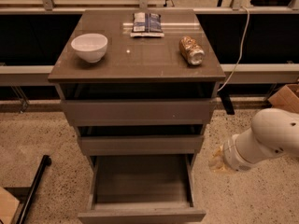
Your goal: Close bottom drawer
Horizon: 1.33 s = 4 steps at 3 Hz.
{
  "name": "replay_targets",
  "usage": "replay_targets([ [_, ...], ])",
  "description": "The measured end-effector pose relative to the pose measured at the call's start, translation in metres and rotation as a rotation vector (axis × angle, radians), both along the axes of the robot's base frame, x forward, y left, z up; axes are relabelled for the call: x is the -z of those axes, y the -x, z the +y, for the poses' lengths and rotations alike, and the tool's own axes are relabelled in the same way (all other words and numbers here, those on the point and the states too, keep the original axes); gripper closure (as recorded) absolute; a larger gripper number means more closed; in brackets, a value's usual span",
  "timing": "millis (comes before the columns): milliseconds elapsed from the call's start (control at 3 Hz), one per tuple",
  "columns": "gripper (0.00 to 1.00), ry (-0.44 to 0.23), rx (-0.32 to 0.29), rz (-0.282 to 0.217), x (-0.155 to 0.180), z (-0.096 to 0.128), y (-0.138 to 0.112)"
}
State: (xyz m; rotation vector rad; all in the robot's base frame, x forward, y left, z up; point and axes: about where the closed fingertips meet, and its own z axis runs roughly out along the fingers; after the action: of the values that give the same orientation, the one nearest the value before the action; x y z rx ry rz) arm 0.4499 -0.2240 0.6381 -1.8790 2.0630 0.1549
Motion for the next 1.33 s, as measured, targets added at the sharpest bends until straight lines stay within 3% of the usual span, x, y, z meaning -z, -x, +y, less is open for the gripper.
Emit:
replay_targets([
  [667,1.00,-0.001,0.034,0.016,0.013,0.001,0.003],
  [1000,1.00,-0.036,0.065,0.025,0.041,0.006,-0.003],
  [1333,1.00,-0.107,0.085,0.039,0.093,0.010,-0.018],
])
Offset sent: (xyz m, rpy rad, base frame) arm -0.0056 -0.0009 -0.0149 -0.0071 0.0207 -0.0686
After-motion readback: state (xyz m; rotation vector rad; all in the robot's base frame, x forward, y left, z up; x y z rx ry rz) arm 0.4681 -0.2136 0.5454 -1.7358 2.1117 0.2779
